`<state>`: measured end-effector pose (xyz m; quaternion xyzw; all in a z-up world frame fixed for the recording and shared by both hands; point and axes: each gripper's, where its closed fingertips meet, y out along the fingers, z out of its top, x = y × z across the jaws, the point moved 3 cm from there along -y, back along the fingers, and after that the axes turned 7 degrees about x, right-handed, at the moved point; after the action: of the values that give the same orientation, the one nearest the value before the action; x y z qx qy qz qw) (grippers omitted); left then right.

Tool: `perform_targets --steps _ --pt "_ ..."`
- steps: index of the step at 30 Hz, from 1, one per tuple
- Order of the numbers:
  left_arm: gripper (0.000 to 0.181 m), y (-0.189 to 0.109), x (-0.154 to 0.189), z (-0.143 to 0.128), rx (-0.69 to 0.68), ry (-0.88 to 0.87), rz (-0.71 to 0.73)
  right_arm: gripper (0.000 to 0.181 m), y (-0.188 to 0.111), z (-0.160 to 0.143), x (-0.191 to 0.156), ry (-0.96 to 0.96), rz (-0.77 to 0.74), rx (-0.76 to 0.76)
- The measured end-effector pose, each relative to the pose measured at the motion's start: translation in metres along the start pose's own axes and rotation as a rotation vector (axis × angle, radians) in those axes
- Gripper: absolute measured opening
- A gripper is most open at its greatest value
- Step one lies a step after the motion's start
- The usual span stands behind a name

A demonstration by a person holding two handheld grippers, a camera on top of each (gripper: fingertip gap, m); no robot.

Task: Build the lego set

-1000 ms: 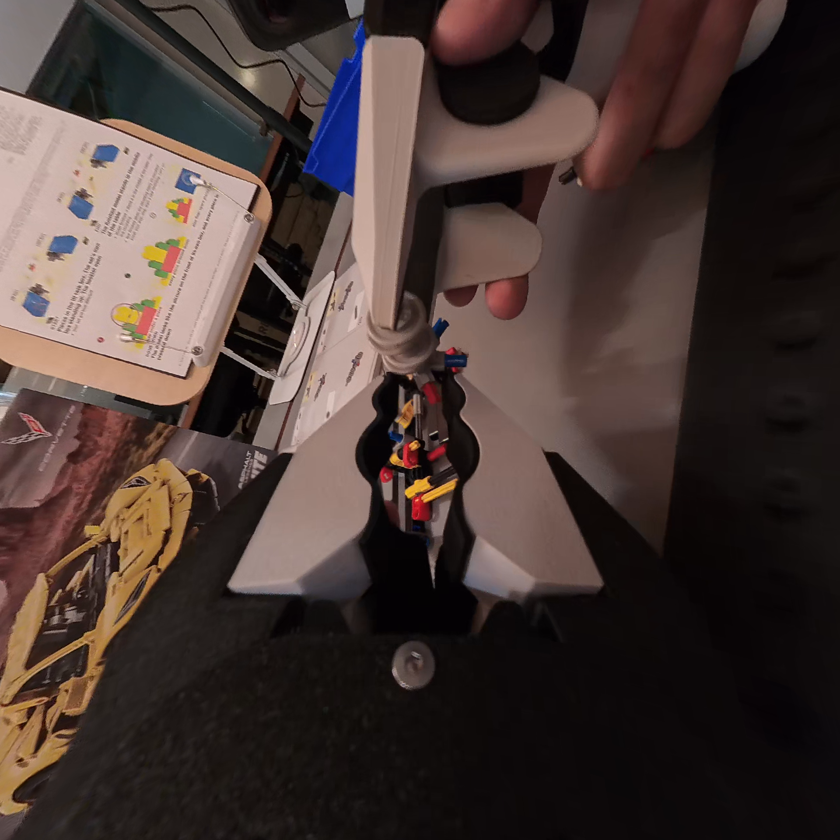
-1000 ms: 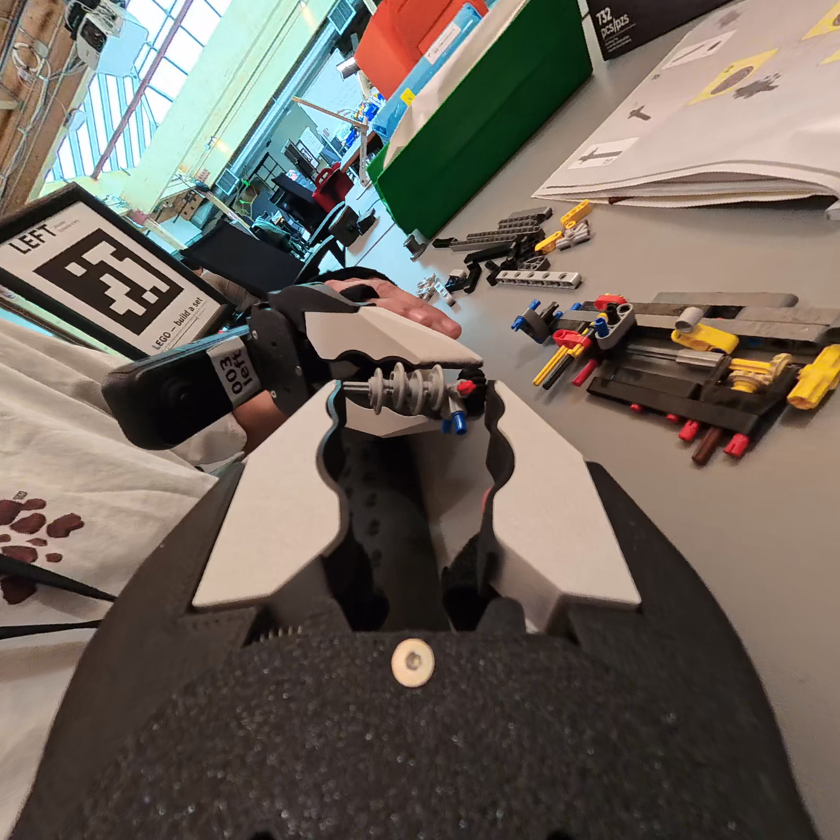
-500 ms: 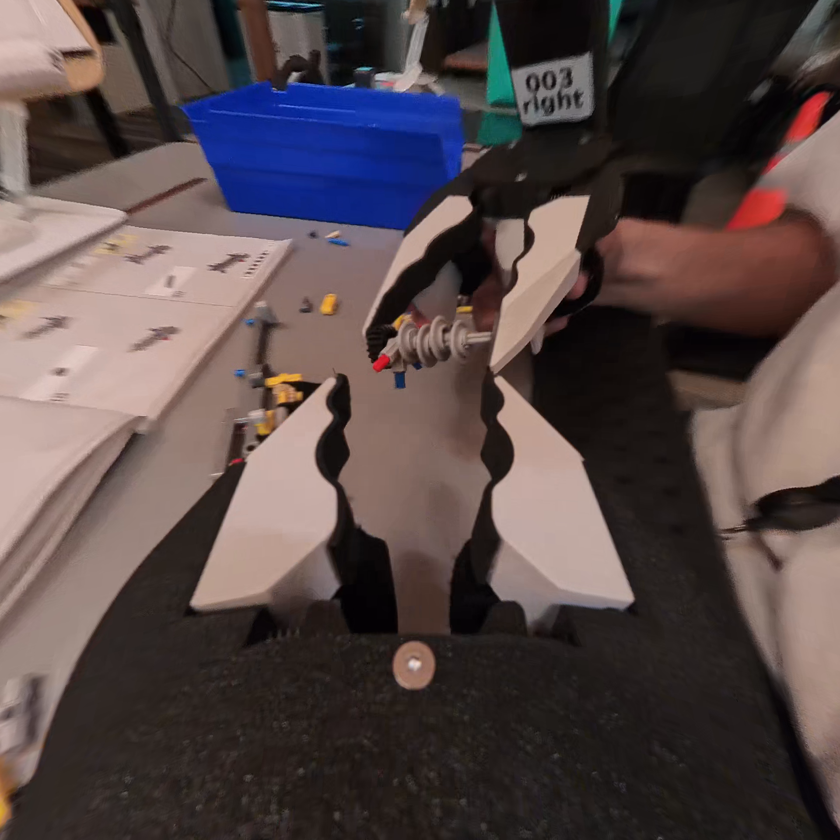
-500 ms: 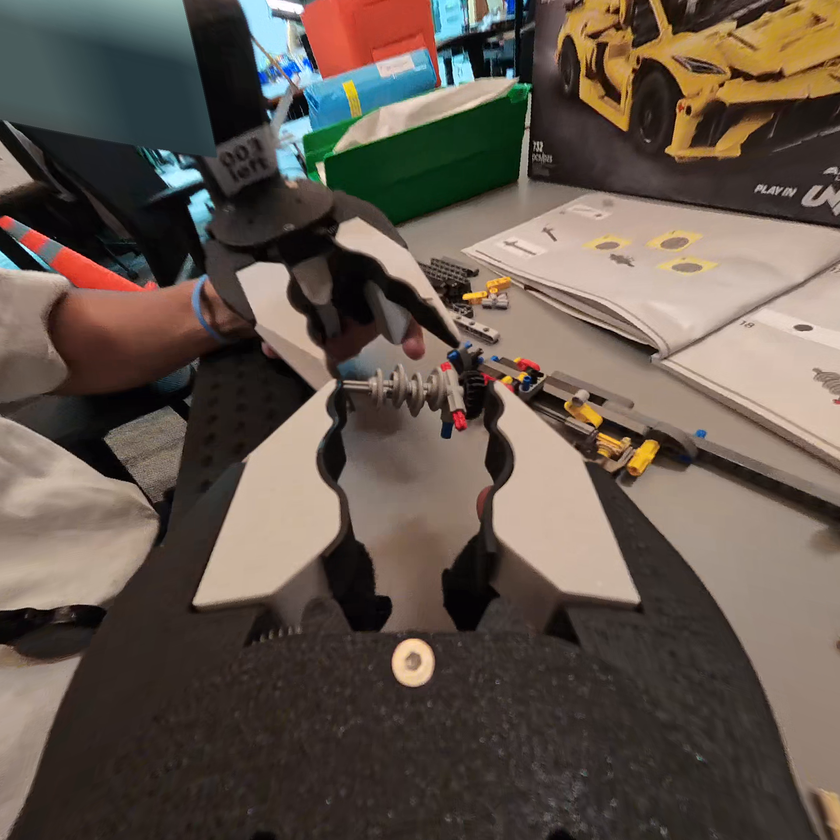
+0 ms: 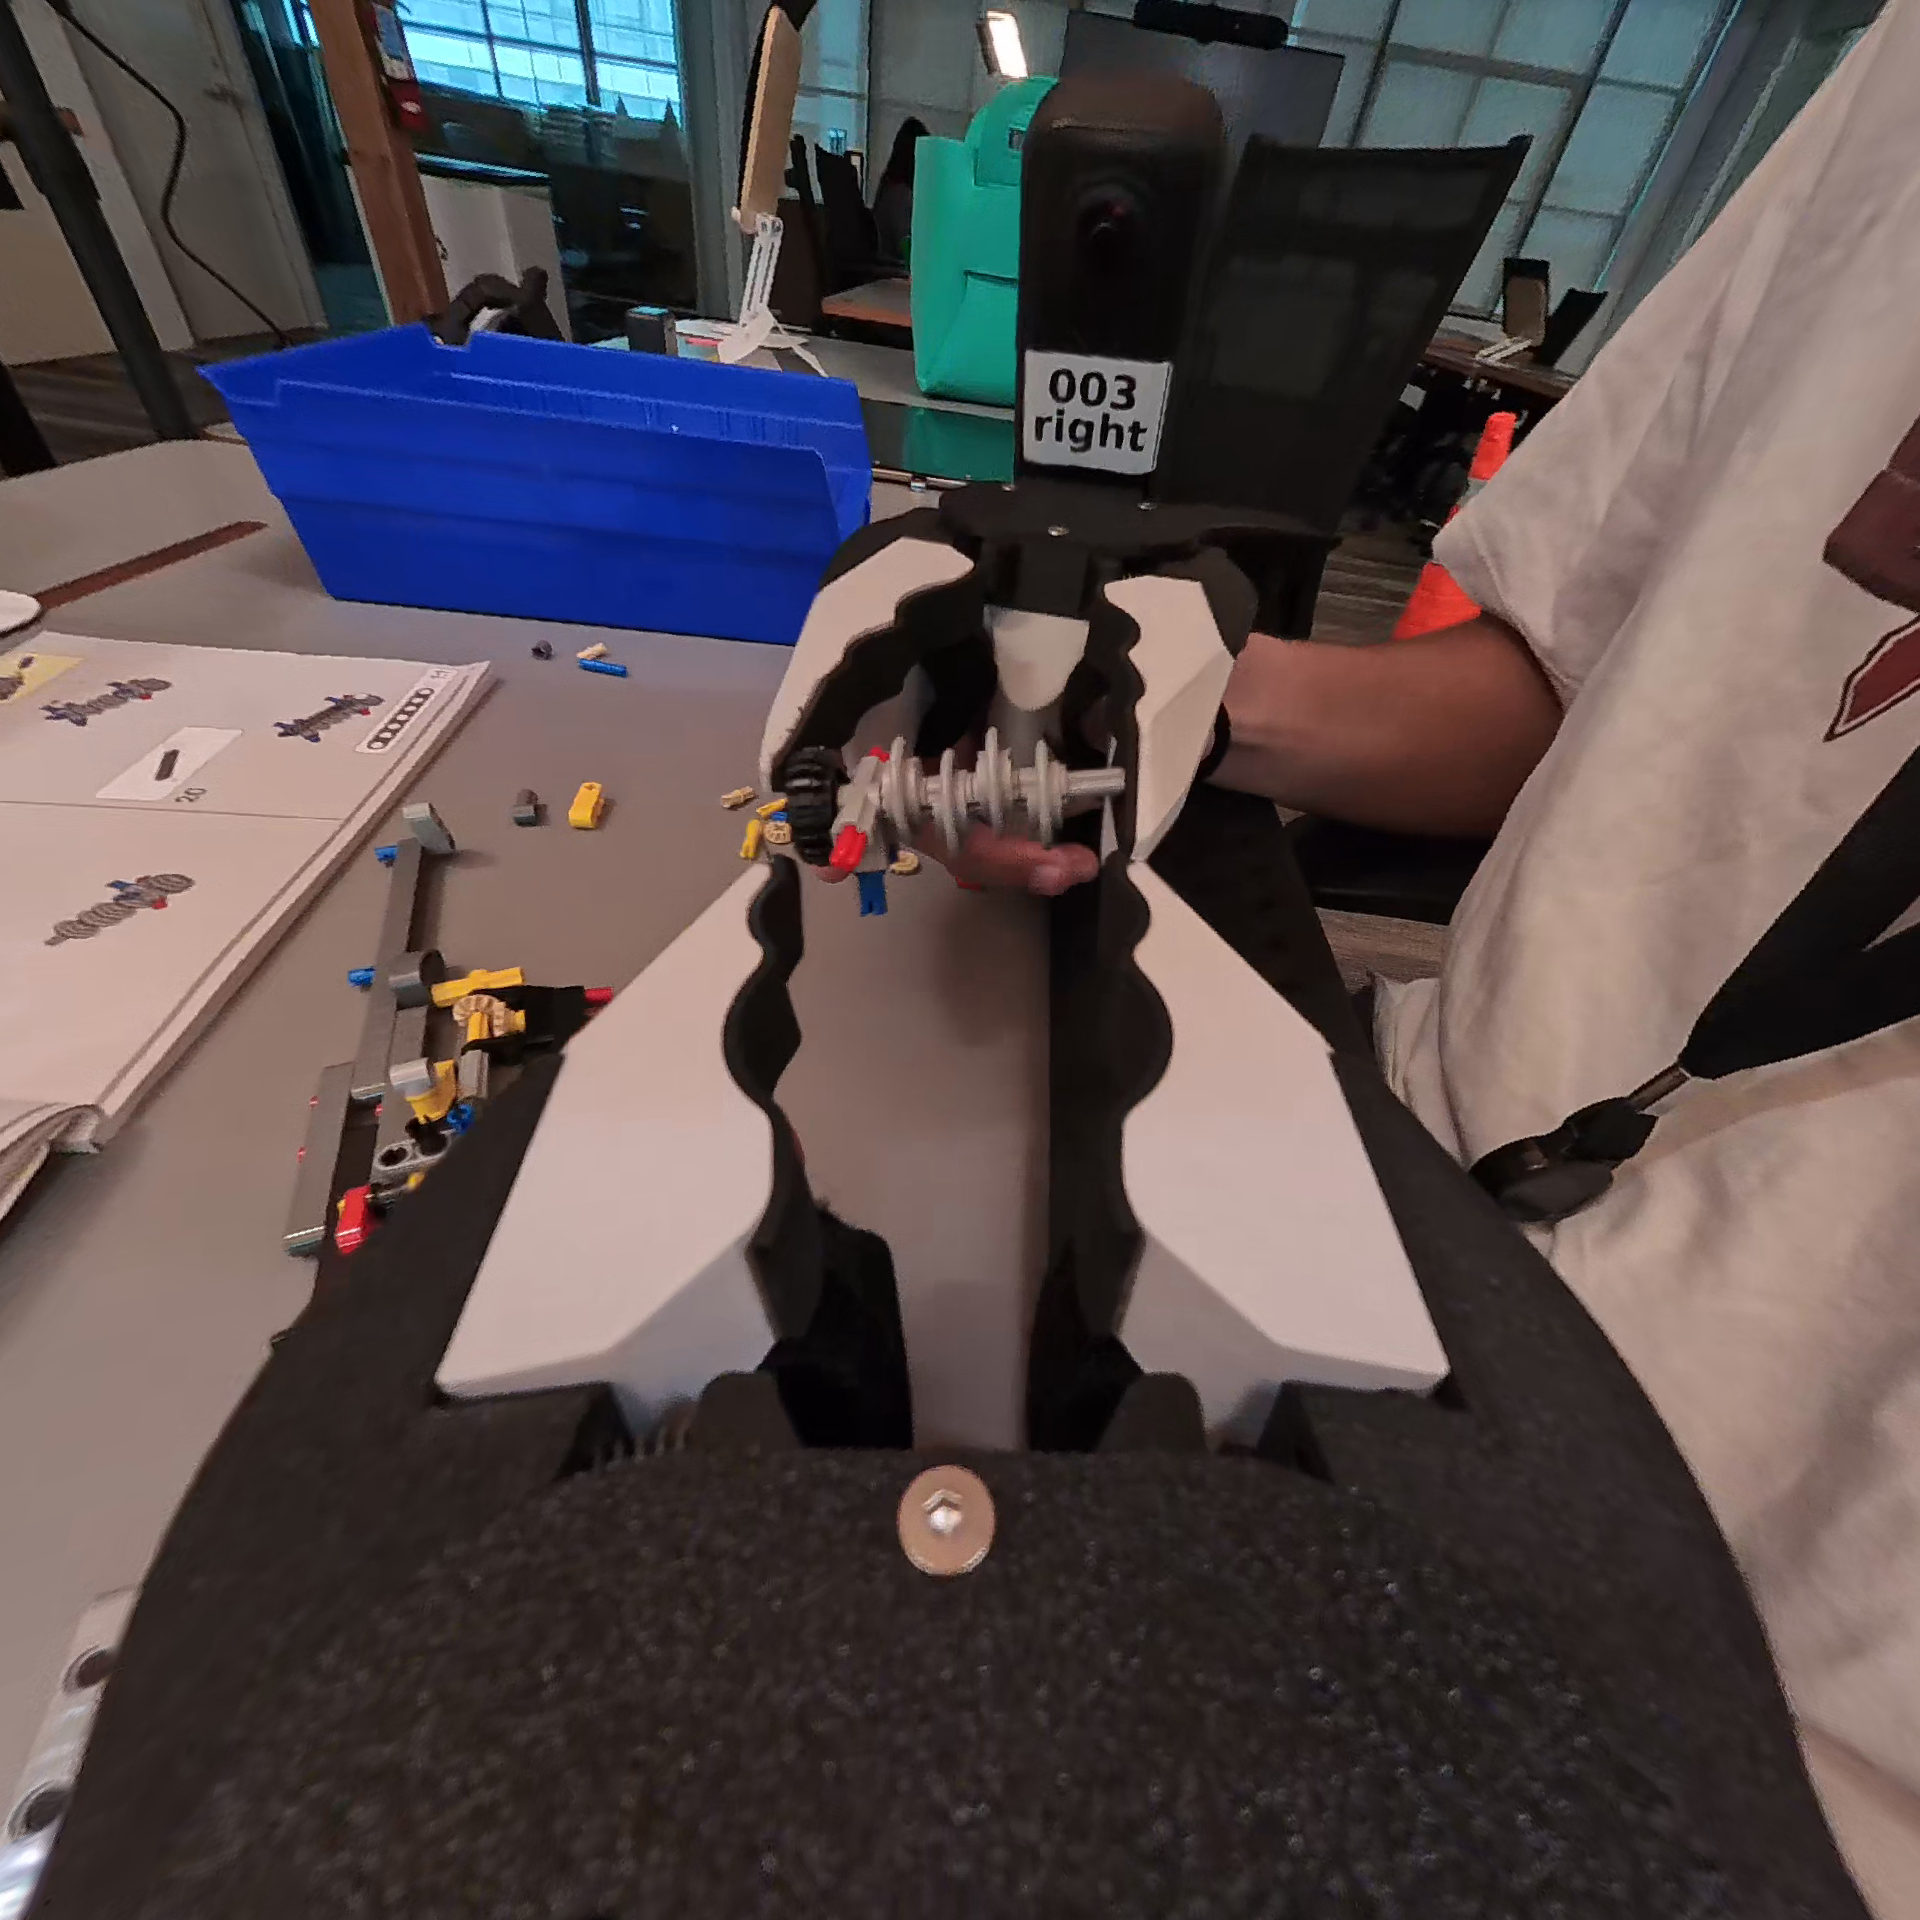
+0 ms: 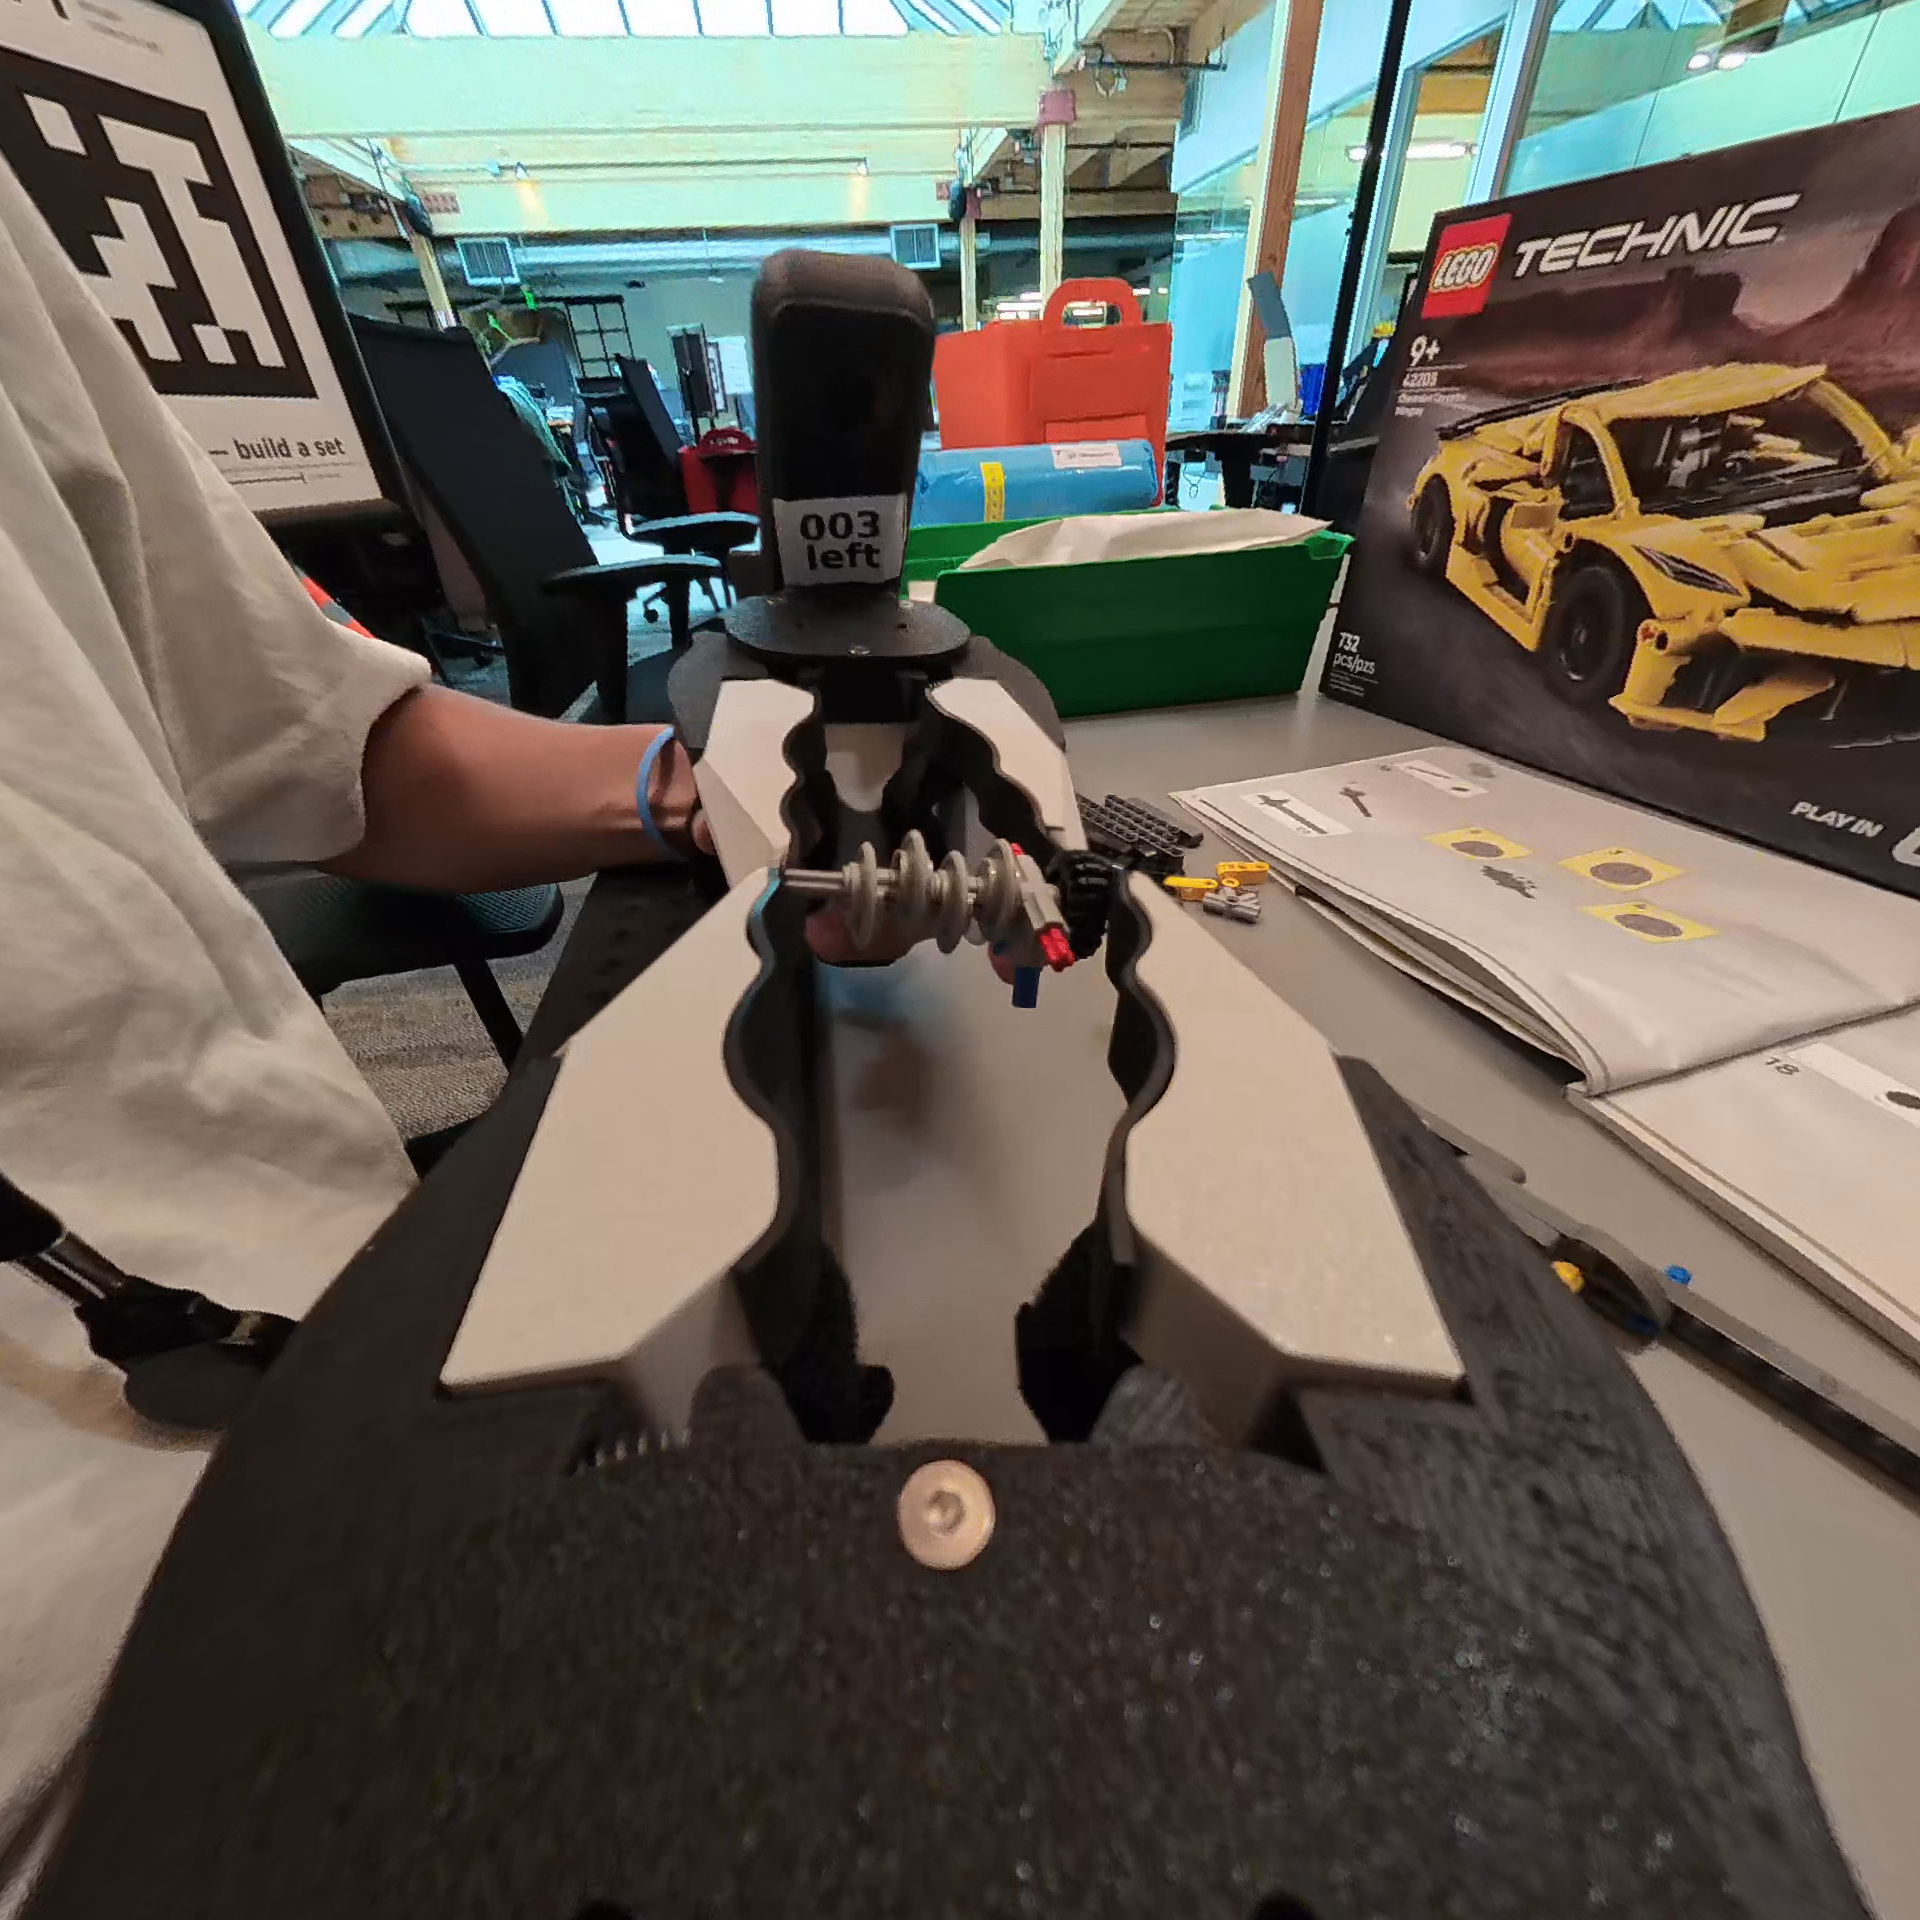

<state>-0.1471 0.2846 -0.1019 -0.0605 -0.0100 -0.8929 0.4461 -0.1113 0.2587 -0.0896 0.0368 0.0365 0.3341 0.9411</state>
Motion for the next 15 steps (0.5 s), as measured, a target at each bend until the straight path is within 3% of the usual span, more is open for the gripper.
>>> perform_targets --steps 4,11,15 --pt "0.065 -0.008 -0.004 0.007 0.043 -0.027 0.011 0.060 -0.002 0.004 0.001 -0.033 -0.010 0.006" --pt "0.054 -0.006 0.004 0.015 0.096 -0.068 -0.055 0.060 0.002 -0.001 -0.006 -0.027 0.049 -0.020" --pt "0.053 -0.008 -0.001 0.013 0.081 -0.055 -0.023 0.060 0.001 0.003 -0.005 -0.061 0.034 0.003"
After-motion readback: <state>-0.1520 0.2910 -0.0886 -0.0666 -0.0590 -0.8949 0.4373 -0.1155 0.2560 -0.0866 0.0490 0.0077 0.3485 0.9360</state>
